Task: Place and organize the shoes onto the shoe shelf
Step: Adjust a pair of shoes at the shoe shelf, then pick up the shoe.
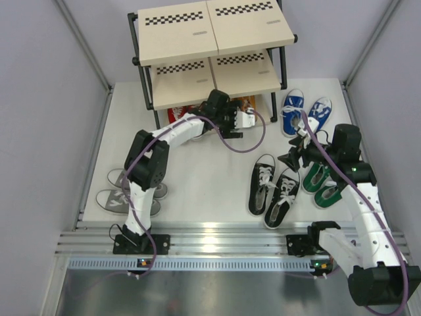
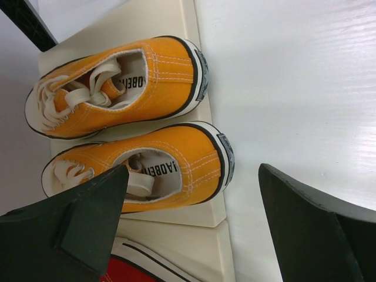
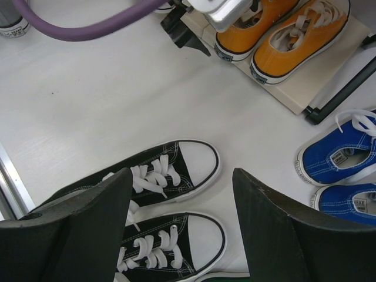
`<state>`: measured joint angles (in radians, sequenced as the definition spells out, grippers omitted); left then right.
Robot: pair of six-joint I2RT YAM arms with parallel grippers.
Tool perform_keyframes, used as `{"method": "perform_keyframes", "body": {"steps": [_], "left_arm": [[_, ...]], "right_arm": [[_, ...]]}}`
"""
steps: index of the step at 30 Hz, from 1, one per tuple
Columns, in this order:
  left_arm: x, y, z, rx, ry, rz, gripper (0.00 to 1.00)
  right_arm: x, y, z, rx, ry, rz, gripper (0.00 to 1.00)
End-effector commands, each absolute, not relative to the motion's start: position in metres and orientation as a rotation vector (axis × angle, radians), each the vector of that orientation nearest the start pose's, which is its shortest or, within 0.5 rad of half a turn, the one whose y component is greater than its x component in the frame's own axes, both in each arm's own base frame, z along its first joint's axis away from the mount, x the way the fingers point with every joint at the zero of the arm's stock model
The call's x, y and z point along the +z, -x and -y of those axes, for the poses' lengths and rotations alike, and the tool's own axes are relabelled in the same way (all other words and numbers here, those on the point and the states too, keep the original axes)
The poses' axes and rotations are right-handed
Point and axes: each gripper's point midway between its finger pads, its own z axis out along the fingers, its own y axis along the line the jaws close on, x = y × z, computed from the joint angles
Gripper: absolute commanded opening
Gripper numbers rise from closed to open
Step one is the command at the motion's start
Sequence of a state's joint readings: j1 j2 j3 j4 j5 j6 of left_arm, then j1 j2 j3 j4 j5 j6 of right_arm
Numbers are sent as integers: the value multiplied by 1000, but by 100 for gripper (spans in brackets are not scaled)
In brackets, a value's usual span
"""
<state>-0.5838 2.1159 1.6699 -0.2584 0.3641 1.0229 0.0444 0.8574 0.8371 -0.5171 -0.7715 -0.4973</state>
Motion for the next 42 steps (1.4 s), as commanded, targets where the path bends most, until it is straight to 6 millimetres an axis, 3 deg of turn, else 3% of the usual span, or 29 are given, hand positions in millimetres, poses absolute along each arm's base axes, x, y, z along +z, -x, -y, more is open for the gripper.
{"method": "perform_keyframes", "body": {"steps": [1,6,7,13,14,15,16,17,19,20,21,22,23,25,27,28,29,31,34,35,37,40,41,42], "left_arm": [[175,-463,355,-149,-1649,-1268,98],[201,-448,353,-159,-1591,-1243,98],[198,-441,354,-171,-1591,-1247,98],[236,-401,352,-249,-1461,-1301,98],[255,-389,347,-286,-1385,-1335,98],[244,-378,342,-316,-1358,-1388,98],[250,-368,342,-348,-1308,-1414,98],[272,-352,336,-422,-1185,-1452,98],[258,-329,323,-488,-1076,-1559,98],[279,-313,313,-585,-915,-1602,98],[279,-312,299,-575,-797,-1656,98],[257,-303,285,-575,-725,-1744,98],[271,-290,272,-648,-567,-1779,98],[239,-276,239,-587,-413,-1919,98],[242,-256,217,-637,-248,-1932,98],[217,-249,199,-582,-169,-1985,98],[228,-241,187,-633,-46,-1947,98],[226,-229,161,-612,72,-1930,98],[215,-219,139,-588,222,-1942,98],[207,-216,122,-541,345,-1952,97],[201,-215,112,-508,425,-1958,94],[185,-211,91,-415,644,-1985,89],[172,-207,85,-371,746,-2023,86],[172,-207,77,-326,817,-2012,84]], "right_arm": [[237,-256,-114,475,944,-1701,69],[237,-257,-111,464,938,-1702,69],[237,-257,-111,462,938,-1701,69],[236,-256,-110,453,950,-1698,70],[237,-255,-110,451,951,-1696,70],[236,-256,-110,449,955,-1695,70],[235,-257,-107,437,947,-1704,70],[236,-260,-99,414,927,-1711,70],[234,-260,-98,427,920,-1718,70],[233,-259,-99,437,923,-1721,70],[232,-259,-99,443,926,-1720,71],[231,-259,-99,450,927,-1723,71],[231,-259,-99,447,930,-1720,71],[229,-259,-97,449,923,-1729,71],[228,-261,-96,454,918,-1735,72],[226,-261,-96,463,914,-1742,72],[226,-261,-97,468,914,-1742,72],[224,-262,-97,474,912,-1748,72],[223,-262,-96,485,901,-1743,72],[223,-261,-96,491,896,-1742,73],[223,-262,-94,495,883,-1744,72],[222,-263,-91,489,876,-1749,73],[222,-263,-91,487,875,-1748,73],[221,-263,-90,487,873,-1752,72]]}}
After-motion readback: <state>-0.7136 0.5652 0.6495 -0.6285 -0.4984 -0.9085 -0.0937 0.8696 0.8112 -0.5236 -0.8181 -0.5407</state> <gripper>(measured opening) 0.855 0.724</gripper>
